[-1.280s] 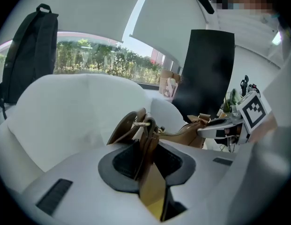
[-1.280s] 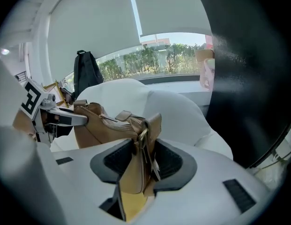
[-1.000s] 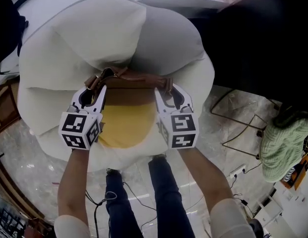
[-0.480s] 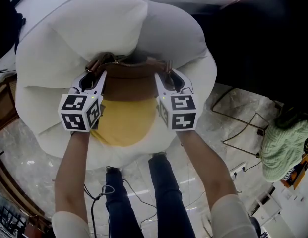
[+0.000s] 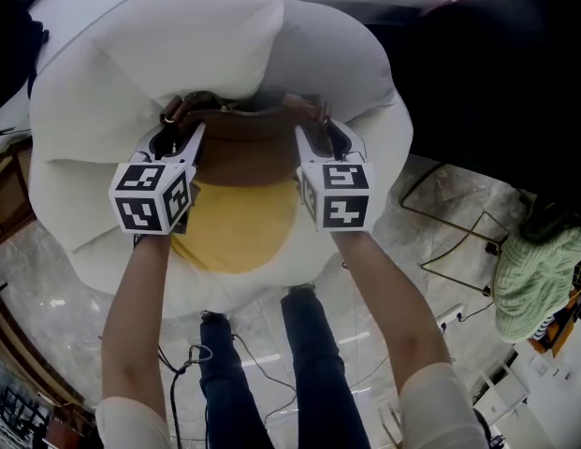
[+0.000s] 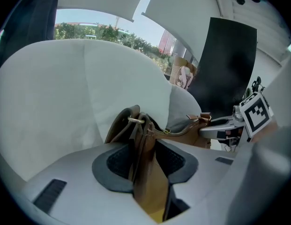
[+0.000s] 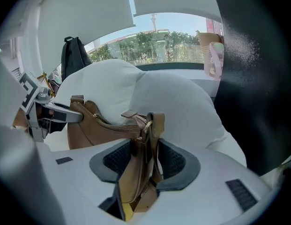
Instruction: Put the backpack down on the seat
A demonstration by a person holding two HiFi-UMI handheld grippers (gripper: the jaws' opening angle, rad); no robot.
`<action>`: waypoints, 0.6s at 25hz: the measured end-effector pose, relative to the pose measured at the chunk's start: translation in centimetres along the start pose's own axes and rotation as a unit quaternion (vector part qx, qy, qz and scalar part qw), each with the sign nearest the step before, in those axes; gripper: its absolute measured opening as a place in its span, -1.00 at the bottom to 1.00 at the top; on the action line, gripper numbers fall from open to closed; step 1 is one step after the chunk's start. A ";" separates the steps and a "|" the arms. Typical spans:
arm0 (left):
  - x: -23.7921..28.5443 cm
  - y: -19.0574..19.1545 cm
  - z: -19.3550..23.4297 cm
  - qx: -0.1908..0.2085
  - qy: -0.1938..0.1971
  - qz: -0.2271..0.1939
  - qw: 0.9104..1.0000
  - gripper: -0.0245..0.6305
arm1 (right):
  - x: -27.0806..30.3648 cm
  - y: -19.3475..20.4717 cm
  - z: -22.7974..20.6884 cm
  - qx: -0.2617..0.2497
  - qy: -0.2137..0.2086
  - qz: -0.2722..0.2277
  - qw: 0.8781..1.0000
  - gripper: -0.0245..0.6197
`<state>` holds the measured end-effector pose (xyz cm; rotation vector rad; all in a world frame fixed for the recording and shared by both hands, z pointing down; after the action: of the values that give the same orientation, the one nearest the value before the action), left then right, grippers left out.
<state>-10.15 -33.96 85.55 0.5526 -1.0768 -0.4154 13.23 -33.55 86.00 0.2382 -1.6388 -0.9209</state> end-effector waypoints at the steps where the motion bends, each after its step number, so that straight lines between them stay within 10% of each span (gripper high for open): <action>1: 0.1 0.0 0.0 -0.002 -0.002 0.001 1.000 -0.49 | 0.0 -0.1 0.0 -0.007 0.003 0.001 1.000 -0.37; 15: -2.1 0.6 0.6 -0.034 -0.005 -0.017 0.999 -0.18 | -2.0 0.3 -0.6 0.011 0.003 -0.008 1.000 -0.11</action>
<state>-11.52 -32.43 84.60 0.5085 -1.0604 -0.4837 14.50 -32.39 84.71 0.2690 -1.6448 -0.9144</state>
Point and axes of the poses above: the fingertips, and each gripper's own axes: x forward along the fingers, z to its left, y out of its underside, the point moved 6 cm from there along -x, backward along the fingers, and after that the axes turned 8 degrees about -x, right-handed, at the moved point
